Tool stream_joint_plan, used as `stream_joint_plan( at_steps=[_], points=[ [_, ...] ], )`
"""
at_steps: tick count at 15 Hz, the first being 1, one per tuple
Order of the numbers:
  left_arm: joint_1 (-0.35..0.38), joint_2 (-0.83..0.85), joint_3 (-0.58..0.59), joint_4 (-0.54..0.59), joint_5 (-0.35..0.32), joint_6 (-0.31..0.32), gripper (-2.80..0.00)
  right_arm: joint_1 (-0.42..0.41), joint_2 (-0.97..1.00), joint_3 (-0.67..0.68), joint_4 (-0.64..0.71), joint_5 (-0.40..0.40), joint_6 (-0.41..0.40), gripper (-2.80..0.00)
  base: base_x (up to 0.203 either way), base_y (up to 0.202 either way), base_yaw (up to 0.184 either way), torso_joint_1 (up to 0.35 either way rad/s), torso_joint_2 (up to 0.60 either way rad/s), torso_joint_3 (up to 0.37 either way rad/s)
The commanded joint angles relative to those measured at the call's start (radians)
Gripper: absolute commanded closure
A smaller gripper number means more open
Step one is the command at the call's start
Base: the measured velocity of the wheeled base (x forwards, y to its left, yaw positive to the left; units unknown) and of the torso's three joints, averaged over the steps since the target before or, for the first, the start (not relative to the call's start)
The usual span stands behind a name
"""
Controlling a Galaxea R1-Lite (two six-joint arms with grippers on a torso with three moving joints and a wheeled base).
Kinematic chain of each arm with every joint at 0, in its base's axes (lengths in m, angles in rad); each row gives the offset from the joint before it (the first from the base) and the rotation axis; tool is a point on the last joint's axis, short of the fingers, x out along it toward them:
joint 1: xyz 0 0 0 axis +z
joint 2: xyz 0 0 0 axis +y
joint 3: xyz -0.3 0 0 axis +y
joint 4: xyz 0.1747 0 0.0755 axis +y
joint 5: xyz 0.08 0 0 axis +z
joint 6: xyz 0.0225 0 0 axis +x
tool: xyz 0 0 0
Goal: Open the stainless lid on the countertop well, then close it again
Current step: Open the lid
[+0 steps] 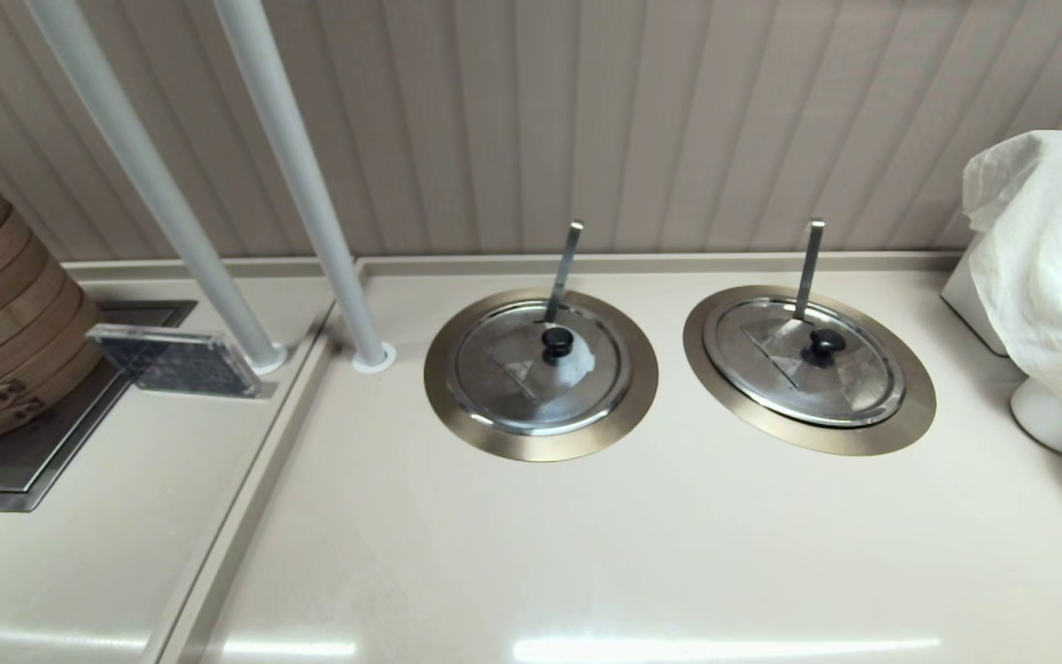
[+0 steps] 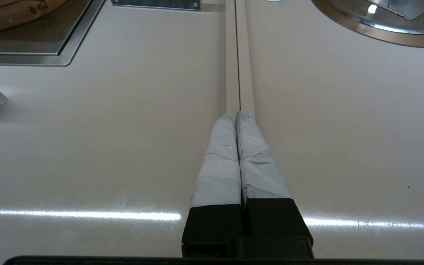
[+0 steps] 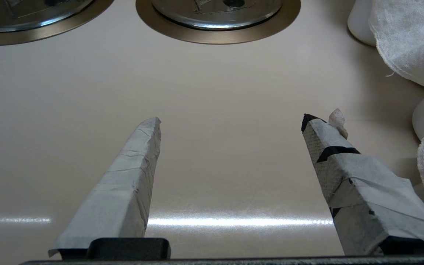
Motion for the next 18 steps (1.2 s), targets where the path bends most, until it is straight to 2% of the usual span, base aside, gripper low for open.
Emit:
stream_joint_plan(
  at_steps=[1, 9, 11, 13, 17, 18],
  points=[
    [0.000, 0.000, 0.000, 0.000, 0.000, -0.001, 0.00, 0.000, 0.002, 0.000, -0.001, 0.000, 0.002, -2.80, 0.000, 0.000, 0.000, 0.000, 0.00, 0.000],
    [0.000, 0.000, 0.000, 0.000, 0.000, -0.001, 0.00, 0.000, 0.003, -0.003, 0.008, 0.000, -0.002, -2.80, 0.000, 0.000, 0.000, 0.000, 0.00, 0.000],
    [0.000, 0.000, 0.000, 0.000, 0.000, -0.001, 0.00, 0.000, 0.000, 0.000, 0.006, 0.006, -0.043, -2.80, 0.000, 0.000, 0.000, 0.000, 0.00, 0.000],
    [0.000, 0.000, 0.000, 0.000, 0.000, -0.001, 0.00, 0.000, 0.001, 0.000, 0.002, 0.000, 0.009, -2.80, 0.000, 0.000, 0.000, 0.000, 0.00, 0.000],
    [0.000, 0.000, 0.000, 0.000, 0.000, -0.001, 0.00, 0.000, 0.000, -0.002, 0.000, -0.002, 0.002, -2.80, 0.000, 0.000, 0.000, 0.000, 0.00, 0.000],
    [0.000, 0.000, 0.000, 0.000, 0.000, -0.001, 0.00, 0.000, 0.002, -0.040, 0.000, -0.006, 0.000, -2.80, 0.000, 0.000, 0.000, 0.000, 0.00, 0.000]
  ],
)
